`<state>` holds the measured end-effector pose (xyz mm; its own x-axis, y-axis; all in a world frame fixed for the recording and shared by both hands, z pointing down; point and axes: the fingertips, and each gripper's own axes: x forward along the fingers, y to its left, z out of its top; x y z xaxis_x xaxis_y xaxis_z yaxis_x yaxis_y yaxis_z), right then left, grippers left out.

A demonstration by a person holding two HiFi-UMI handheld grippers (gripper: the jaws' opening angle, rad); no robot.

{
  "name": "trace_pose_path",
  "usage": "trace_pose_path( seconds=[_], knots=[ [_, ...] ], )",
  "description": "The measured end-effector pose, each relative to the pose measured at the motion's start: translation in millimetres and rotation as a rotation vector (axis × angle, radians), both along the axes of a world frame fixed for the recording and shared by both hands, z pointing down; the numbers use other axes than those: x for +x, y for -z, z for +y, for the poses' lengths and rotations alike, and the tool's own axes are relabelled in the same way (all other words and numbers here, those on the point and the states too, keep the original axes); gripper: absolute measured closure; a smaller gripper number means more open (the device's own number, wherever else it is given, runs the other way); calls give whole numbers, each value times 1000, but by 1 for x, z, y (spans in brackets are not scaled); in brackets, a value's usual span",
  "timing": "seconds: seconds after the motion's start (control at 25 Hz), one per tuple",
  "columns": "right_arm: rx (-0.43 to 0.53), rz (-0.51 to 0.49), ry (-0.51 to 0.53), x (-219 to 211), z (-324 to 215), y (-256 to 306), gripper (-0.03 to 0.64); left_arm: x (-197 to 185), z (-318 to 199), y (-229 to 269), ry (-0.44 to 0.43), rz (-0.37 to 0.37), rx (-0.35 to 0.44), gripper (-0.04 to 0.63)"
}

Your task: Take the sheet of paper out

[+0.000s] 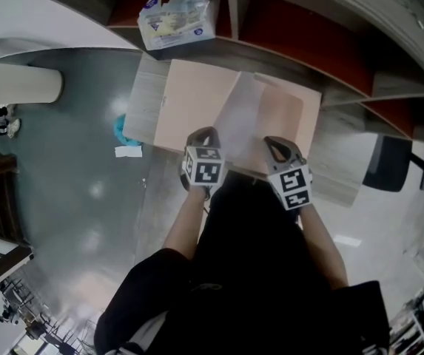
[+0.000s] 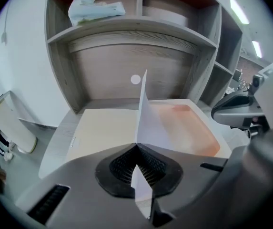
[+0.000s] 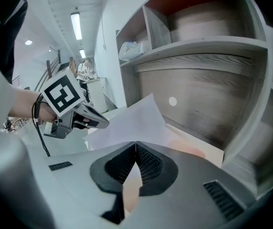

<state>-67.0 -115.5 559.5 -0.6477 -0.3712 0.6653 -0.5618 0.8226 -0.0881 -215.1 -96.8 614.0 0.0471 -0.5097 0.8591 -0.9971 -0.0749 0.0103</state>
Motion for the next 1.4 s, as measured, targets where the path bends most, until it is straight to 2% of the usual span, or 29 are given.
trace_pose_path(
  seconds=[0.52, 0.8, 1.0, 1.24, 1.28, 1.32, 1.36, 1.4],
  knots=[
    [-50, -103, 43, -17, -8, -20, 599, -18, 20, 30, 71, -85, 8, 552],
    [-73, -138, 54, -24, -8, -23, 598, -18, 22, 65, 15, -169, 59, 552],
    [-131, -173, 73, -25, -1, -30, 597, -2, 25, 94, -36, -163, 93, 552],
    [-181, -250, 36, -32, -11, -49, 594, 4, 25, 127, -28, -157, 143, 552],
    [-195, -259, 37, -35, -12, -55, 561, 4, 25, 130, -23, -150, 147, 552],
    [-218, -272, 39, -38, -13, -59, 473, 5, 25, 132, -18, -139, 151, 552],
    [-243, -294, 39, -41, -14, -61, 419, 6, 25, 135, -14, -130, 158, 552],
    [-265, -323, 37, -43, -17, -61, 407, 7, 25, 139, -14, -125, 165, 552]
  ],
)
